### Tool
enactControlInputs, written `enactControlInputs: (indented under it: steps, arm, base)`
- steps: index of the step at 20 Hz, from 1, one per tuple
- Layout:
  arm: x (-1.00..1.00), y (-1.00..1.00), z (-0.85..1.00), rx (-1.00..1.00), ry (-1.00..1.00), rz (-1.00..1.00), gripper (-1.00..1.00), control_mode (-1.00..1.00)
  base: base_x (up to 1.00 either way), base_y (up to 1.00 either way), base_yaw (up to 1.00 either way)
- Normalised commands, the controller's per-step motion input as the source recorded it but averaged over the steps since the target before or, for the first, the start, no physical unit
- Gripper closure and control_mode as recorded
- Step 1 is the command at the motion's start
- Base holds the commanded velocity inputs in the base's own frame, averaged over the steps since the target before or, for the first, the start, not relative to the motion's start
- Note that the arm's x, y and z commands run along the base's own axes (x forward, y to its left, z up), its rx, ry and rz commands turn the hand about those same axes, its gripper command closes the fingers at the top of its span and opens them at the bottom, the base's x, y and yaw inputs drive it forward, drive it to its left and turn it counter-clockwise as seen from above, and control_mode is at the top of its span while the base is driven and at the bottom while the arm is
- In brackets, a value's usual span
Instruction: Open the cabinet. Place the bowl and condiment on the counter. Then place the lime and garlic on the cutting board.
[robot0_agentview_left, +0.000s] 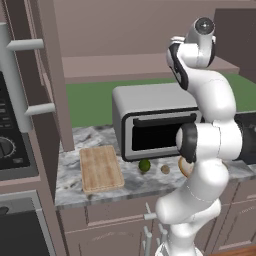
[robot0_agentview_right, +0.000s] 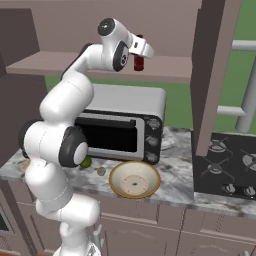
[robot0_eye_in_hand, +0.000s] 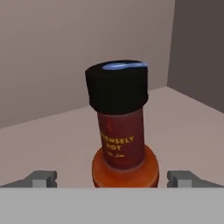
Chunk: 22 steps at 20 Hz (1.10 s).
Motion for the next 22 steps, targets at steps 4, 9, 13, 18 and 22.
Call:
enactControlInputs:
  steps: [4, 9, 13, 18, 22]
  arm:
    - [0.04, -0.19, -0.03, 0.04, 0.00, 0.00, -1.00, -1.00]
    - [0.09, -0.16, -0.08, 0.02, 0.00, 0.00, 1.00, -1.00]
    - [0.12, -0.04, -0.12, 0.00, 0.00, 0.00, 1.00, -1.00]
    - [-0.08, 0.03, -0.03, 0.00, 0.00, 0.03, 1.00, -1.00]
    - [-0.67, 0.32, -0.03, -0.04, -0.01, 0.00, 1.00, -1.00]
  base:
    - [0.00, 0.00, 0.00]
    - [0.00, 0.00, 0.00]
    - [0.00, 0.00, 0.00]
    - [0.00, 0.00, 0.00]
    - [0.00, 0.00, 0.00]
